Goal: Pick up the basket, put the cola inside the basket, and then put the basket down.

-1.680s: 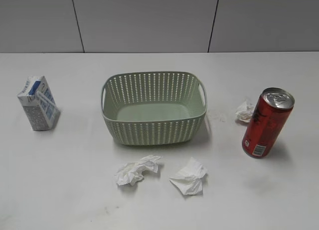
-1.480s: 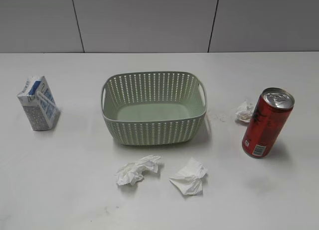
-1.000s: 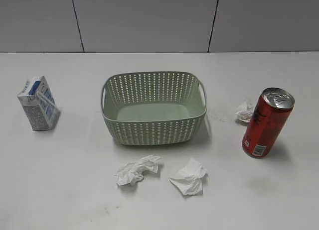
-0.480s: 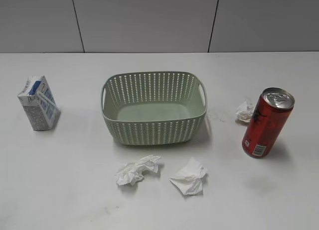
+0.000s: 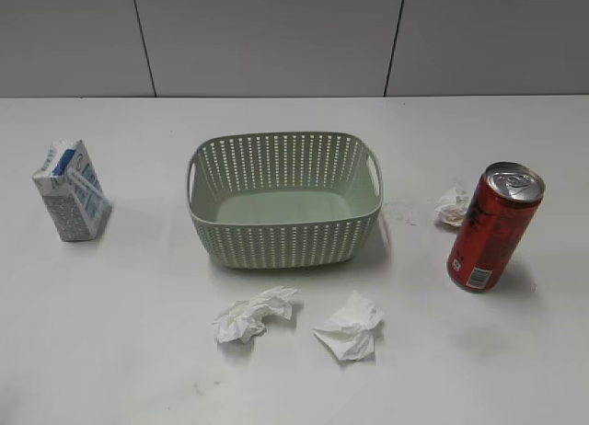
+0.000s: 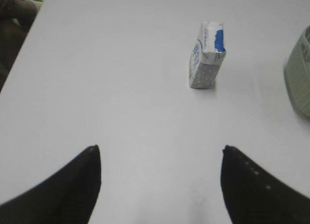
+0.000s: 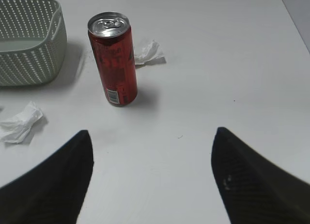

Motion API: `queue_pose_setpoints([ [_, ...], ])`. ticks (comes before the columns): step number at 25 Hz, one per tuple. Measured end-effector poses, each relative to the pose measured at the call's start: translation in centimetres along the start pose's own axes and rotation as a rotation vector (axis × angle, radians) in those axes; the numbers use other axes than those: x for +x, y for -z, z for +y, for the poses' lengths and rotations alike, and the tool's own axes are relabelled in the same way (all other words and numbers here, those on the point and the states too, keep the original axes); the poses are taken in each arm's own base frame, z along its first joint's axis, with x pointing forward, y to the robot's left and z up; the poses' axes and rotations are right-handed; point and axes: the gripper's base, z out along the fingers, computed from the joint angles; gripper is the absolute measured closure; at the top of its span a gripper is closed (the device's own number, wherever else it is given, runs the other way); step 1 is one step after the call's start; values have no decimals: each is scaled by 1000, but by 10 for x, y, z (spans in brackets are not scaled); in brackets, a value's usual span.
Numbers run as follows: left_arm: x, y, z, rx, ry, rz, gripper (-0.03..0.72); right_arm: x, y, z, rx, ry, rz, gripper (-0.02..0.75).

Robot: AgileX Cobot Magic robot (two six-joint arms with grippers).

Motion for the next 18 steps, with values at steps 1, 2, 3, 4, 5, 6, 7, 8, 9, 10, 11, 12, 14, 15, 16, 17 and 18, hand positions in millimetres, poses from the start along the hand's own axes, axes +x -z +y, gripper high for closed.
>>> queue_pose_setpoints([
  [1, -7, -4, -1, 12, -4, 14, 105, 0, 0, 0, 0, 0, 0, 152],
  [2, -15, -9, -3, 25, -13, 34, 105, 0, 0, 0, 0, 0, 0, 152],
  [3, -23, -16, -5, 39, -22, 54, 105, 0, 0, 0, 0, 0, 0, 152],
  [4, -32, -23, -8, 53, -33, 76, 105, 0, 0, 0, 0, 0, 0, 152],
  [5, -41, -27, -10, 65, -43, 86, 105, 0, 0, 0, 0, 0, 0, 152],
  [6, -50, -34, -14, 80, -54, 106, 105, 0, 0, 0, 0, 0, 0, 152],
  [7, -58, -43, -18, 92, -66, 137, 105, 0, 0, 0, 0, 0, 0, 152],
  [8, -68, -52, -22, 103, -75, 162, 105, 0, 0, 0, 0, 0, 0, 152],
  [9, -78, -61, -27, 115, -90, 191, 105, 0, 0, 0, 0, 0, 0, 152],
  [10, -85, -71, -32, 126, -98, 219, 106, 0, 0, 0, 0, 0, 0, 152],
  [11, -94, -82, -37, 135, -106, 251, 107, 0, 0, 0, 0, 0, 0, 152],
  [12, -103, -92, -43, 147, -114, 276, 110, 0, 0, 0, 0, 0, 0, 152],
  [14, -116, -117, -56, 175, -121, 350, 122, 0, 0, 0, 0, 0, 0, 152],
  [15, -122, -129, -63, 186, -123, 380, 128, 0, 0, 0, 0, 0, 0, 152],
  [16, -129, -137, -69, 195, -120, 396, 134, 0, 0, 0, 0, 0, 0, 152],
  [17, -134, -149, -75, 200, -120, 418, 141, 0, 0, 0, 0, 0, 0, 152],
  [18, -138, -162, -81, 201, -115, 442, 149, 0, 0, 0, 0, 0, 0, 152],
])
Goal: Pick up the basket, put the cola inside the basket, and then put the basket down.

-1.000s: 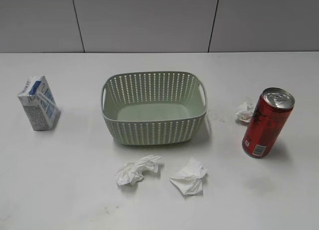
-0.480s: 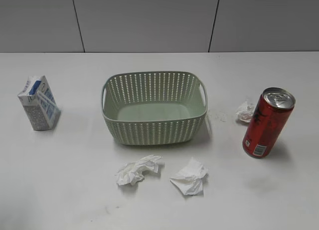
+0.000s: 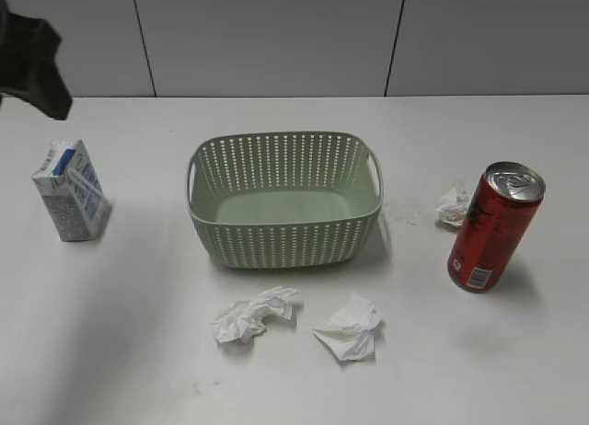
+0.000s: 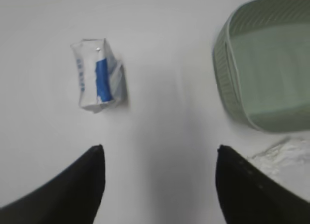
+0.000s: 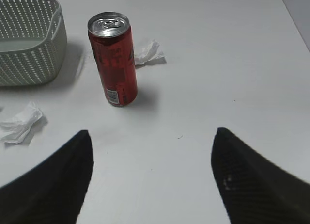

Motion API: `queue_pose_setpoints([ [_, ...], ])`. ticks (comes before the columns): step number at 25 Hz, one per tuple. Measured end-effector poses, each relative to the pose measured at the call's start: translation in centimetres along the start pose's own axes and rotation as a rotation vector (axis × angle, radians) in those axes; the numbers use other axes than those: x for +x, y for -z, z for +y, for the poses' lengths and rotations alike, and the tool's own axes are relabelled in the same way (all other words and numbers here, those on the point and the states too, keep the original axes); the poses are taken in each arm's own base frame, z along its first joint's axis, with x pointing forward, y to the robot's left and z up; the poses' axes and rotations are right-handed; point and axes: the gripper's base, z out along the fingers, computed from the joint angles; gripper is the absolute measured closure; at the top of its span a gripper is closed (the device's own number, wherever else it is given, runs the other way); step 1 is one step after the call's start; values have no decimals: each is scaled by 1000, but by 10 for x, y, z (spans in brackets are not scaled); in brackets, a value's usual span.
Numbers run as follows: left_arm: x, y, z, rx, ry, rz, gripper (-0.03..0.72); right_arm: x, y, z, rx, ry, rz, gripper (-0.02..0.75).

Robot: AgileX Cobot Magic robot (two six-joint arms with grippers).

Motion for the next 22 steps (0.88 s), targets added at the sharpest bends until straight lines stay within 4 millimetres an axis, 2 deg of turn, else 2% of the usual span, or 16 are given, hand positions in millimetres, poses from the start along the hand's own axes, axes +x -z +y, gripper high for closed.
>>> queue_pose_setpoints([
  [5, -38, -47, -16, 11, 23, 88, 162, 0, 0, -1, 7, 4, 0, 152],
  [9, -55, -86, -28, 11, 61, 149, 154, 0, 0, -1, 9, 5, 0, 152],
  [14, -62, -121, -39, 5, 114, 196, 148, 0, 0, -1, 10, 5, 0, 152],
  [22, -55, -165, -48, -14, 186, 272, 147, 0, 0, -1, 12, 6, 1, 152],
])
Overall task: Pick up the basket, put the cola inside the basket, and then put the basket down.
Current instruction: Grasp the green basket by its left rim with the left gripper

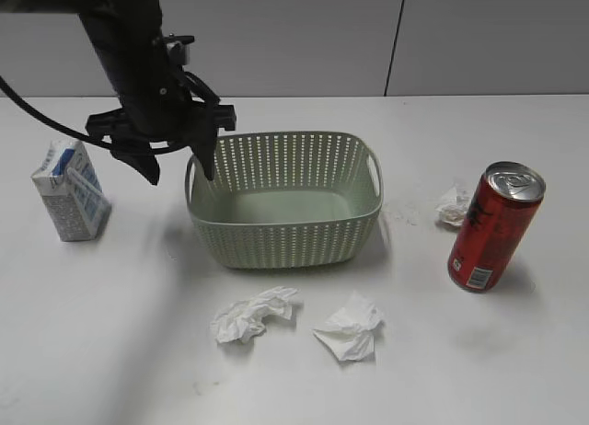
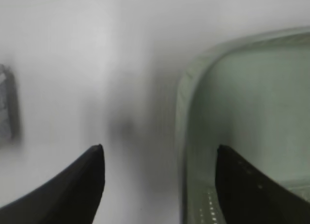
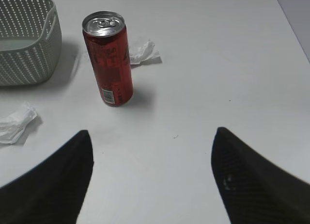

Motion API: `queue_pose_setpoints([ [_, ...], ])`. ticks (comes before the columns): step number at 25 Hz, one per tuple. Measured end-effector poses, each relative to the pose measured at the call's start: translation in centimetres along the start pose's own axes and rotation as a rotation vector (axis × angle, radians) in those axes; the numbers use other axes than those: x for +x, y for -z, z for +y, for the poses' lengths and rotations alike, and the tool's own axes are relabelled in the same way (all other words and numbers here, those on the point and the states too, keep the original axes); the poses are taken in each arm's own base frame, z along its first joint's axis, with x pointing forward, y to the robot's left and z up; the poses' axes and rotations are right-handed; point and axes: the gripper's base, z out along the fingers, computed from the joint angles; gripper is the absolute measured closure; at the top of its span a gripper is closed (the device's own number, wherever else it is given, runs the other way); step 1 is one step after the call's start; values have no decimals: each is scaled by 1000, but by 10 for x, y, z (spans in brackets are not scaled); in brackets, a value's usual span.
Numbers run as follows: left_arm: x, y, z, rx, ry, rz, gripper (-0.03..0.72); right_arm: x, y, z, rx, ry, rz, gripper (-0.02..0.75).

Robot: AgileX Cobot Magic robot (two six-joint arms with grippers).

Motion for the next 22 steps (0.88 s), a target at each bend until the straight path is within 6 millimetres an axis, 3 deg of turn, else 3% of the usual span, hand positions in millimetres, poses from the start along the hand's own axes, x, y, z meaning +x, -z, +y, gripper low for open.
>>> queue_pose_setpoints([
  [4, 2, -14, -9, -38, 8, -8, 147, 0, 0, 0, 0, -2, 0, 152],
  [9, 1, -28, -6, -69, 60, 14, 169, 0, 0, 0, 0, -2, 0, 152],
  [11, 1, -28, -6, -69, 66, 13, 237, 0, 0, 0, 0, -2, 0, 152],
  [16, 2, -29, -7, -61, 73, 17, 509, 0, 0, 0, 0, -5, 0, 152],
  [22, 2, -32, -10, -32, 95, 28, 582, 0, 0, 0, 0, -5, 0, 152],
])
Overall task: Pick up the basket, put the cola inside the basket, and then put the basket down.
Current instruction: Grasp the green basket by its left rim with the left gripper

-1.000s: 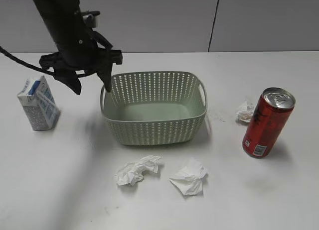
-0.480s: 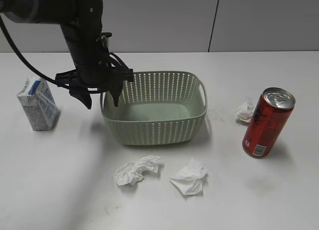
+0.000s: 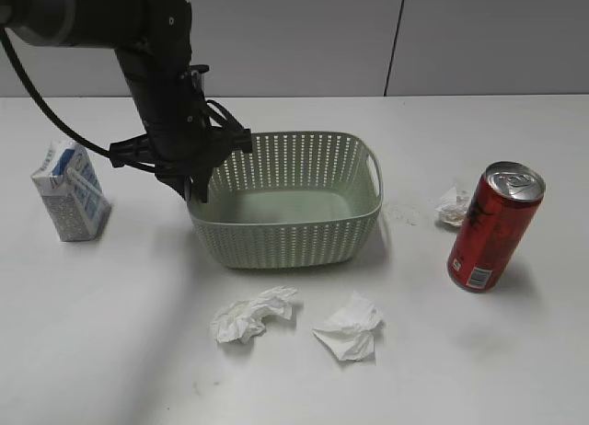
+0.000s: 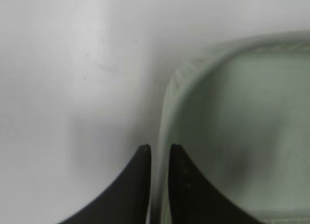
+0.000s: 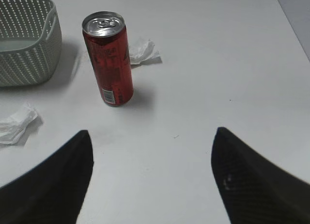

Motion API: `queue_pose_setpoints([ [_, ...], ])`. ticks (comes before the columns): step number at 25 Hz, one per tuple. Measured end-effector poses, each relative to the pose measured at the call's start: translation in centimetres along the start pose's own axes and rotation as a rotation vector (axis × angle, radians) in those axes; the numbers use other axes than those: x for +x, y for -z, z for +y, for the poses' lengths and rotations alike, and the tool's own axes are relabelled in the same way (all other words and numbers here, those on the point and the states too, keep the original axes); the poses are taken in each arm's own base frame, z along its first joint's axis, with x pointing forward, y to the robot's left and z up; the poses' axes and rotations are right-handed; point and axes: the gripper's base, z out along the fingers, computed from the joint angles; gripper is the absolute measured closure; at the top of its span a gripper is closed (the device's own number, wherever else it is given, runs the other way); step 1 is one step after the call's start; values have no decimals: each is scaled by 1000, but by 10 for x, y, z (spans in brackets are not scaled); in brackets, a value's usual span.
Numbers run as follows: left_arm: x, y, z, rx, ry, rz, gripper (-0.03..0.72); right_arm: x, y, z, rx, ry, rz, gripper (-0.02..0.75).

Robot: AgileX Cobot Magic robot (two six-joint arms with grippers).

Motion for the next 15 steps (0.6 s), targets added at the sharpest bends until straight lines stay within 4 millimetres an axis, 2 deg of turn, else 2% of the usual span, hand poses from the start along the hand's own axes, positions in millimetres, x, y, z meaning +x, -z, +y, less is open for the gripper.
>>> queue_pose_setpoints([
  [11, -1, -1, -1, 15, 8, -3, 580, 0, 0, 0, 0, -1, 0, 152],
  [15, 1, -11, 0, 3, 15, 34, 579, 0, 0, 0, 0, -1, 0, 152],
])
